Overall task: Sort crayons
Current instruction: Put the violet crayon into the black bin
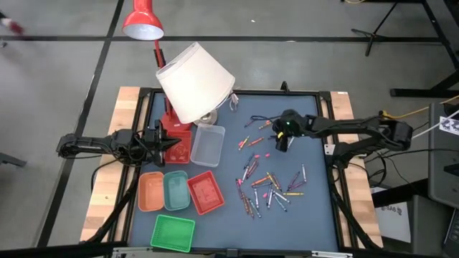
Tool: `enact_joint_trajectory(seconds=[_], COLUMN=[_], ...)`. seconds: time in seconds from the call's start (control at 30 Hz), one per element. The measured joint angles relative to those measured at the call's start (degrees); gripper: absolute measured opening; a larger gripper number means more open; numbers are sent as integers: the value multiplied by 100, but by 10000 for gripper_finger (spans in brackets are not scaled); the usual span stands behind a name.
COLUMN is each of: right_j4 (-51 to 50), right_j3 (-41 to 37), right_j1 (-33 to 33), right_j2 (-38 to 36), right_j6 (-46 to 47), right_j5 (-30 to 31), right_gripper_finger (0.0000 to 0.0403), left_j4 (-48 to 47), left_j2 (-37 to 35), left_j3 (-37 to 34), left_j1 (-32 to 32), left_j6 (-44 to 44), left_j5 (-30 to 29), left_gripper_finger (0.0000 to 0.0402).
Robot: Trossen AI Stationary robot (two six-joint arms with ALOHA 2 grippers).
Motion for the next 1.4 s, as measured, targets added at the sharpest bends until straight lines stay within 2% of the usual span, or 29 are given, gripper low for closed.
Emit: enact_joint_trajectory(seconds=[0.4, 0.87, 1.2, 1.4], right_j4=[50, 21, 16, 12], right_j3=[25, 10, 5, 5], right_j1=[0, 20, 11, 11], right_j2=[834, 869, 875, 875], right_j6=[-1, 6, -3, -1], right_j5=[-27, -215, -595, -604], right_gripper_finger=[207, 94, 49, 31], left_j4=[1, 1, 3, 3], left_j2=[1, 2, 2, 2], left_j3=[1, -1, 0, -1], left_j1=[2, 2, 2, 2], left_j6=[1, 2, -11, -467], left_j5=[0, 2, 2, 0], left_gripper_finger=[0, 0, 0, 0])
